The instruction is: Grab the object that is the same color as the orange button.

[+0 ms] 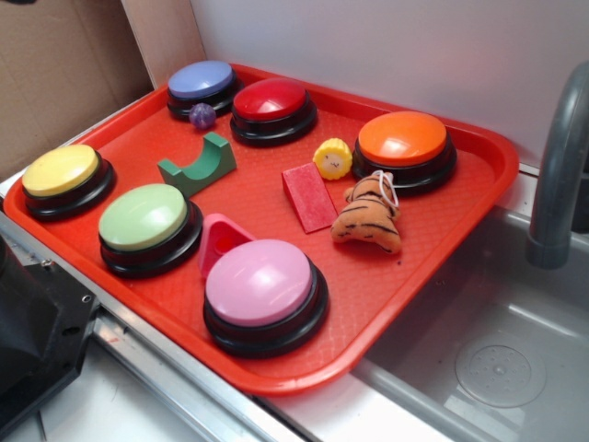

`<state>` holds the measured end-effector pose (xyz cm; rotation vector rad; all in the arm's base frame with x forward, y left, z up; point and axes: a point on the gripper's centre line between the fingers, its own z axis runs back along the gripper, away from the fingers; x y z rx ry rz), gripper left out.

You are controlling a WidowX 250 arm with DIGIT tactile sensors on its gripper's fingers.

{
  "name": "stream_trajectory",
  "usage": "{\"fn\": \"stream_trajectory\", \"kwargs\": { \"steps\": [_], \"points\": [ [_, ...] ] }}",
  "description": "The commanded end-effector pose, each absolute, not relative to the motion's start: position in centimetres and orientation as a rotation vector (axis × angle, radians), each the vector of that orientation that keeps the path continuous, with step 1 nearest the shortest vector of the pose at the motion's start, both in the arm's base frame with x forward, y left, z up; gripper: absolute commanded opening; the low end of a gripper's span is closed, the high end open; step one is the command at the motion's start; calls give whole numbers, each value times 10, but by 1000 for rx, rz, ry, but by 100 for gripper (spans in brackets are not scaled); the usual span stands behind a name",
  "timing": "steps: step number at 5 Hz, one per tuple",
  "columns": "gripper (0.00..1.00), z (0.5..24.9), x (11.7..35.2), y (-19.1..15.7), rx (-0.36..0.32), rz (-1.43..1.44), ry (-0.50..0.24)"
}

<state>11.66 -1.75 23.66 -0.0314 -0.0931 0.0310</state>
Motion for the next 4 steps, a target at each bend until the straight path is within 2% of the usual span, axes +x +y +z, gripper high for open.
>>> {"fn": "stream_trajectory", "kwargs": {
  "steps": [1,2,4],
  "points": [
    [100,237,117,-17,-31,31,-93],
    [100,234,131,-27,-74,85,-70],
    [100,212,172,-67,-78,231,-171]
  ]
}}
